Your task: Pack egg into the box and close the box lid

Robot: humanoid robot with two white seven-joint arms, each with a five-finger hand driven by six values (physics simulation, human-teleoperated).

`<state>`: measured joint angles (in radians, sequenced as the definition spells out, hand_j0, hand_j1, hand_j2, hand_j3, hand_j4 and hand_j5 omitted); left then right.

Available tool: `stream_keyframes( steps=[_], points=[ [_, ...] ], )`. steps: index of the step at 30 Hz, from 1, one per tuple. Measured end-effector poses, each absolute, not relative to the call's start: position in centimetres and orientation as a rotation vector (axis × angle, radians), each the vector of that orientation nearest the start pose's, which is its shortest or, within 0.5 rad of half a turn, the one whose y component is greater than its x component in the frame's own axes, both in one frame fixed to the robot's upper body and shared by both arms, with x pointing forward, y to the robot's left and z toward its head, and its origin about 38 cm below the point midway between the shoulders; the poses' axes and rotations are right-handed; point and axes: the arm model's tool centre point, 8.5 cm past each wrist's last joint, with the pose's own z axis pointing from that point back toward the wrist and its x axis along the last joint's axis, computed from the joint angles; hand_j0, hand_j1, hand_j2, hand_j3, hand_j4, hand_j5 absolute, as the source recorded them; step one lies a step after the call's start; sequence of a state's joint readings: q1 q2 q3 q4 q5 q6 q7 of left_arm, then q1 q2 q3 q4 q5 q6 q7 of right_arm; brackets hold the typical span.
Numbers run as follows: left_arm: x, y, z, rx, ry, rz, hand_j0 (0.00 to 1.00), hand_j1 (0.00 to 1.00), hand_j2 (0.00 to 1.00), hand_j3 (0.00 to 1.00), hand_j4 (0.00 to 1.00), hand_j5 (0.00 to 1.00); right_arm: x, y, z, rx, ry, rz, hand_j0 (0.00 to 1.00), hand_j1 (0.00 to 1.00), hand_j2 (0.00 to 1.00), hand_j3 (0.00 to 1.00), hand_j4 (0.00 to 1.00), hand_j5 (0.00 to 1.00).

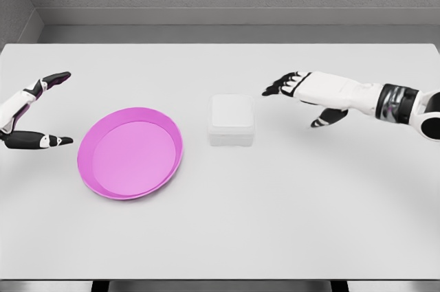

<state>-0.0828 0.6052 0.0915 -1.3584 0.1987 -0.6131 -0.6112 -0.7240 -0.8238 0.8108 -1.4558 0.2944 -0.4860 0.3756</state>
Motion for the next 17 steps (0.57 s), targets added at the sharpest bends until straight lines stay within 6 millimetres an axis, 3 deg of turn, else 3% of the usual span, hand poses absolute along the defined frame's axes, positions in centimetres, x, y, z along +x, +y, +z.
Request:
stream_keyframes(
  steps=[4, 8, 11, 17],
  points=[
    [36.1, 41.5, 15.7, 0.09, -1.812, -0.991, 1.0, 1.0, 1.0, 1.0, 1.0, 1.0, 43.9, -30.0, 21.3, -0.392, -1.47, 1.945, 1.0, 1.0, 1.0, 1.0, 1.0, 1.0],
    [36.0, 41.5, 15.6, 0.088, -1.81, -0.992, 1.0, 1.0, 1.0, 1.0, 1.0, 1.0, 44.0, -30.9, 21.8, -0.418, -1.466, 1.932, 1.0, 1.0, 1.0, 1.0, 1.0, 1.0],
    [35.7, 41.4, 15.0, 0.083, -1.795, -0.997, 1.0, 1.0, 1.0, 1.0, 1.0, 1.0, 43.6, -32.7, 20.5, -0.418, -1.419, 1.901, 1.0, 1.0, 1.0, 1.0, 1.0, 1.0],
    [35.7, 41.2, 14.9, 0.083, -1.79, -1.006, 1.0, 1.0, 1.0, 1.0, 1.0, 1.0, 43.7, -34.6, 21.2, -0.463, -1.402, 1.869, 1.0, 1.0, 1.0, 1.0, 1.0, 1.0]
  ],
)
